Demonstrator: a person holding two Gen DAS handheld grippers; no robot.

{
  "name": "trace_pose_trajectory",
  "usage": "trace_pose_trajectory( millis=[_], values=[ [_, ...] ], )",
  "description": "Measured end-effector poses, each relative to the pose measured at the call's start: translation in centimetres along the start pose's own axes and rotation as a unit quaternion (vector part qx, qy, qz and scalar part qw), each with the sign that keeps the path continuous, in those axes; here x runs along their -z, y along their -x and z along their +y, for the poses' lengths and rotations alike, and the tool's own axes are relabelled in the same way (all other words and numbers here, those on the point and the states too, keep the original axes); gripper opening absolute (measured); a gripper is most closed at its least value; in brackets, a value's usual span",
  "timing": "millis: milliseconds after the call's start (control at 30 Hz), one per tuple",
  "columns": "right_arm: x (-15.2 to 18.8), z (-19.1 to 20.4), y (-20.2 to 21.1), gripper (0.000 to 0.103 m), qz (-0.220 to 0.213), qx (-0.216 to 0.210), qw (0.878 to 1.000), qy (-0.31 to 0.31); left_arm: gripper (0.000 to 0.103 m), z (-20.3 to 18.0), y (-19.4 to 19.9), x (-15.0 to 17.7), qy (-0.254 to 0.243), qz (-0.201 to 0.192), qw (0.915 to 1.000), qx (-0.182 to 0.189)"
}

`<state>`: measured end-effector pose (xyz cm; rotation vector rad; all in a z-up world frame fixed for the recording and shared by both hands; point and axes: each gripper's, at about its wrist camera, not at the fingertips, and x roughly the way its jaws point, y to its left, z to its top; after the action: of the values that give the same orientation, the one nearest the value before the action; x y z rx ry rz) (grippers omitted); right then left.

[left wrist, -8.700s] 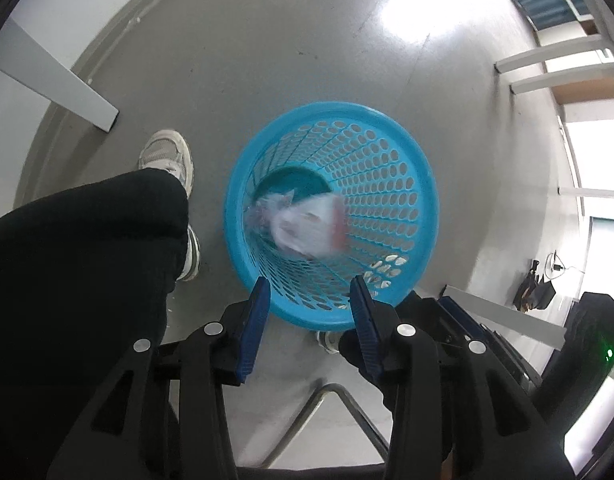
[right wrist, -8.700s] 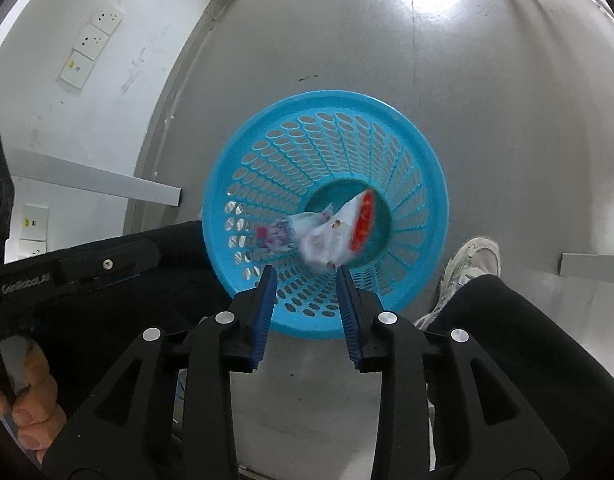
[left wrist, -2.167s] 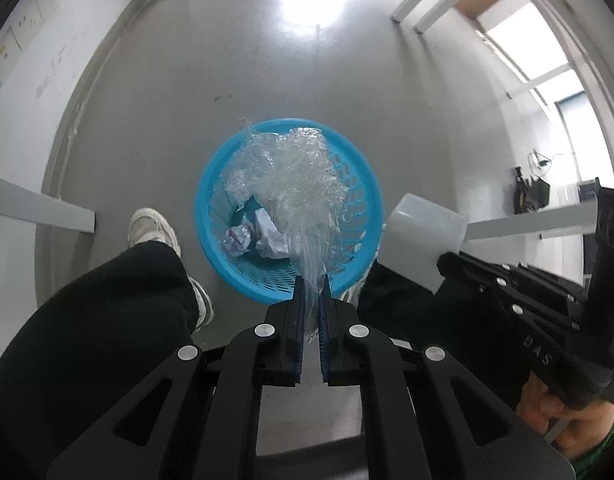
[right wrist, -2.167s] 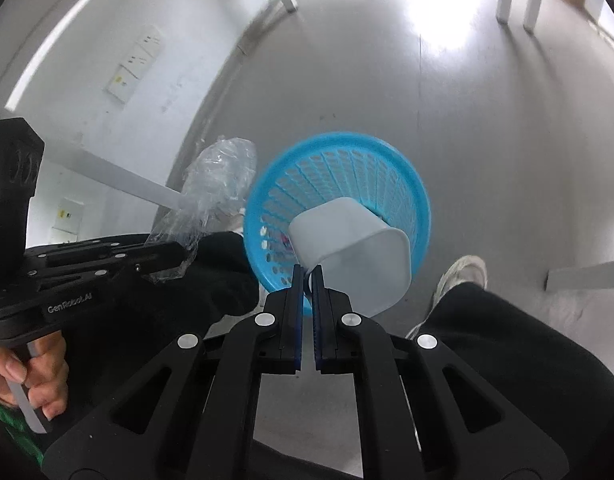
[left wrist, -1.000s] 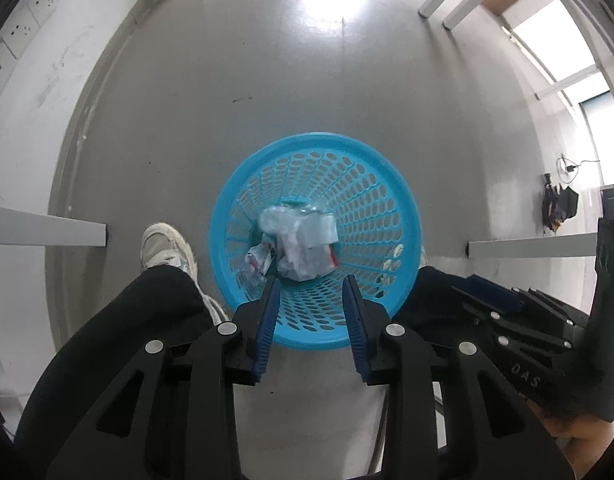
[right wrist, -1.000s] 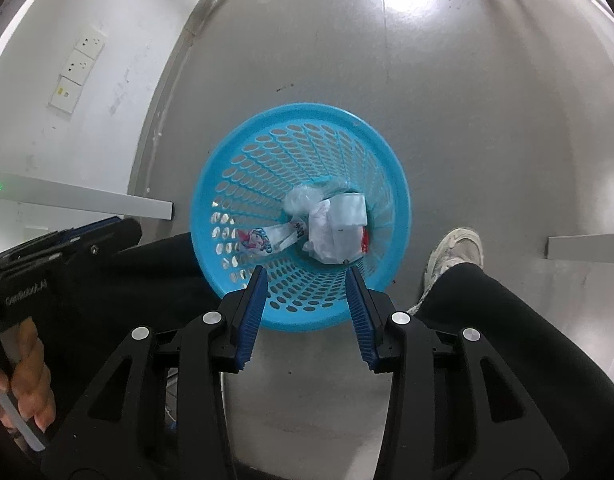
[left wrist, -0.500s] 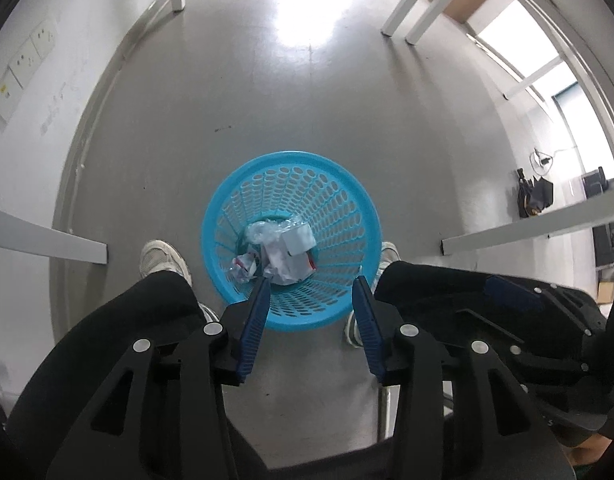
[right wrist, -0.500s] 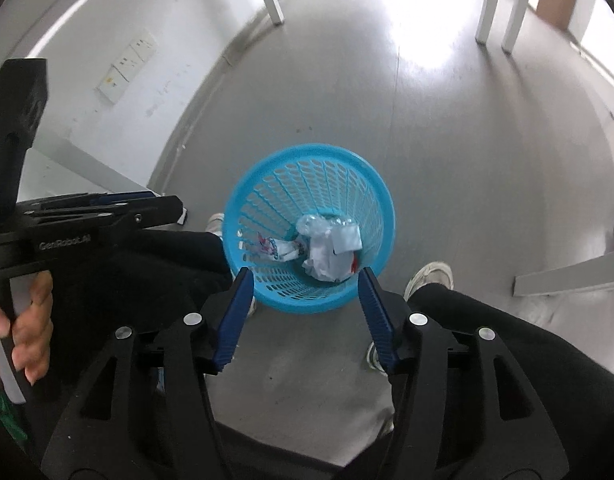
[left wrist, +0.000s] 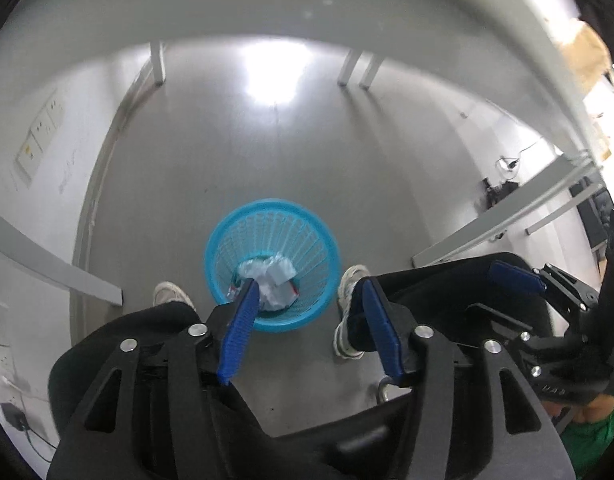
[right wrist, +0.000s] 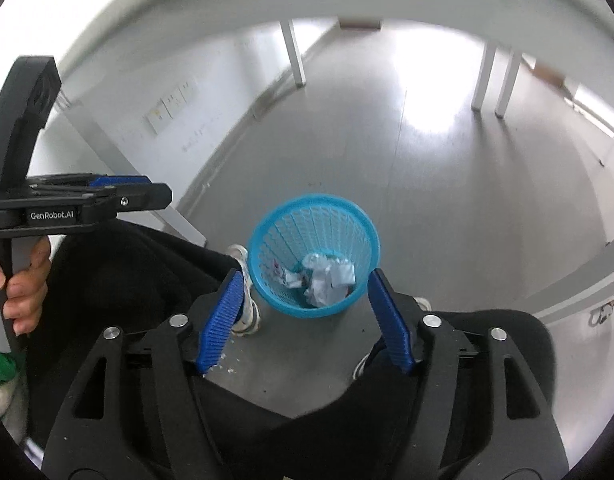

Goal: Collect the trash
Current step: 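Raise both tools back toward the remaining trash on the table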

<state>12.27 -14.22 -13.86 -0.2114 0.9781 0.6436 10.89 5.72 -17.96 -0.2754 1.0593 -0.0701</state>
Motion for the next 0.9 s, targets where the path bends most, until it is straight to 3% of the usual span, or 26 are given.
trace_pose_trajectory(
  millis=[267, 467, 533, 667, 900],
  values=[
    [-0.8, 1.1, 9.5, 0.070, -0.101, 0.010, 0.995, 0.020, 0.059, -3.4, 7.9, 1.2, -0.055, -0.089, 0.9945, 0.009],
    [-2.2, 1.8, 14.1, 0.074, -0.150, 0.006, 0.988, 0.027, 0.068, -5.3, 12.0, 1.2, -0.079, -0.137, 0.9873, 0.013],
    [-2.8, 1.4, 15.3, 0.075, -0.157, -0.015, 0.987, 0.011, 0.069, -5.8, 13.1, 1.0, -0.088, -0.161, 0.9831, -0.001],
    [-3.9, 1.0, 17.2, 0.076, -0.171, -0.025, 0.985, -0.006, 0.073, -4.9, 15.2, 0.0, -0.077, -0.191, 0.9786, -0.008],
    [-7.0, -0.9, 18.2, 0.080, -0.208, -0.006, 0.978, -0.028, 0.094, -3.6, 16.8, -2.5, -0.043, -0.223, 0.9738, -0.004]
  ],
)
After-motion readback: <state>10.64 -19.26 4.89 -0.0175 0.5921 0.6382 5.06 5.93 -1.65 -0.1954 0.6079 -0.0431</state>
